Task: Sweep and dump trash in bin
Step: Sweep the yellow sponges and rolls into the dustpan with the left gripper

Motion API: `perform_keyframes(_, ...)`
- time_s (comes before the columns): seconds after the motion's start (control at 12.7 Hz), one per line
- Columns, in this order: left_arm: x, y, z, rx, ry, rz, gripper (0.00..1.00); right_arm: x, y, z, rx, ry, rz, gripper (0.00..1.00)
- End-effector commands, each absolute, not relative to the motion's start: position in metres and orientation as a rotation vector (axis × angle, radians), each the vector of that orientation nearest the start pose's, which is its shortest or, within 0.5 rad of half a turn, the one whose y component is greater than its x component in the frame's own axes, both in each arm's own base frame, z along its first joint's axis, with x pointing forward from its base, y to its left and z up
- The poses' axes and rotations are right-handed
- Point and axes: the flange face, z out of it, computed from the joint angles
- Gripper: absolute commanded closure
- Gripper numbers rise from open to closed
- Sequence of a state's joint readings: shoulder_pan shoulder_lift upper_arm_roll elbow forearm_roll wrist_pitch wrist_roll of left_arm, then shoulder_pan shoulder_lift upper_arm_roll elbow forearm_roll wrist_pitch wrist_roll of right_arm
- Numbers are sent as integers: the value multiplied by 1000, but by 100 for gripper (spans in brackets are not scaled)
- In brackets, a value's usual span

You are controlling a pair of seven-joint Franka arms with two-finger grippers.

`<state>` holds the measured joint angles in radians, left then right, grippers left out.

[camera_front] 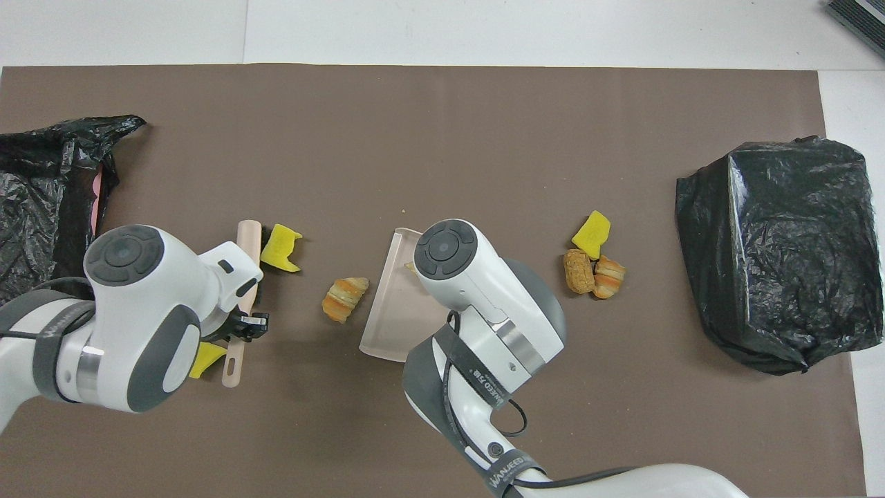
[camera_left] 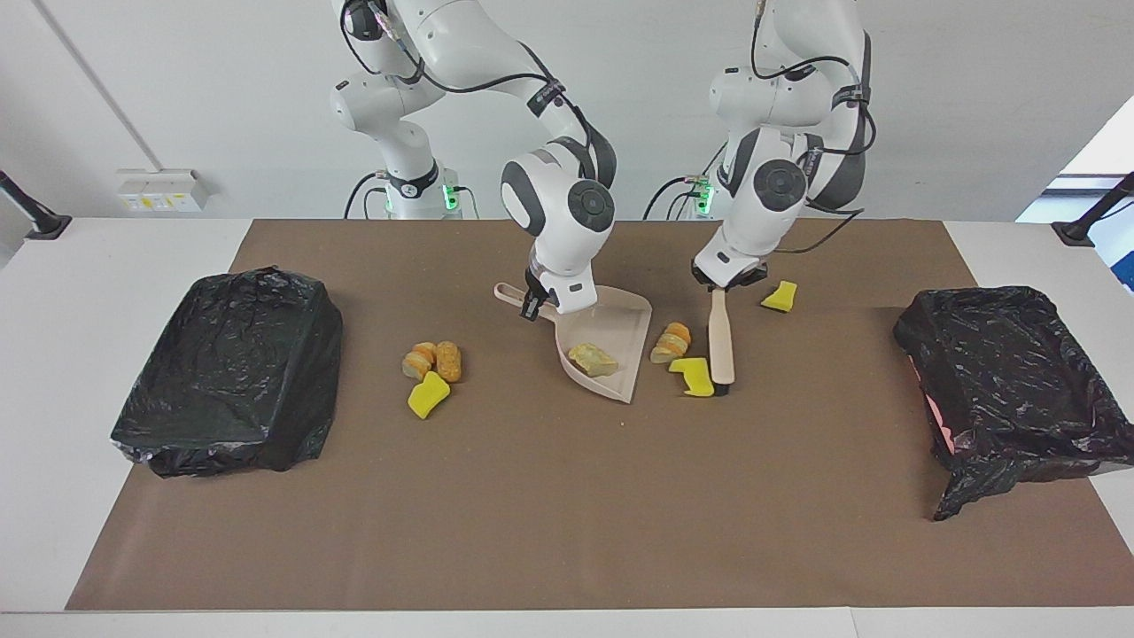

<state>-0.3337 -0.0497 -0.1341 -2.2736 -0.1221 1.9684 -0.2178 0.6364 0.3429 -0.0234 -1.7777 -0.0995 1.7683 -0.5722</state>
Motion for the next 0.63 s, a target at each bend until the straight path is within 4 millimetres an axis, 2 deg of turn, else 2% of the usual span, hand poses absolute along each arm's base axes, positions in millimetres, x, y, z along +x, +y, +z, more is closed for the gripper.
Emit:
perform_keyframes(0.0,391,-265,372,-3148,381,468,100,492,338,347,-2637,-1845,586,100)
perform_keyframes(0.08,377,-288,378,-3148,417,503,100,491,337,346,-2636,-1844,590,100)
perform_keyframes(0.16,377,-307,394,-3155,404,499,100,491,337,347,-2637,-1845,588,100)
perform_keyframes(0.24,383,-313,406,-3167,375,488,100,491,337,347,-2637,-1845,588,100)
perform_keyframes(0.39,384,-308,413,-3166,353,499,100,491,337,346,-2636,-1845,588,100)
perform_keyframes(0.55,378,-294,413,-3114,265,603,100,491,337,346,-2636,-1845,588,100)
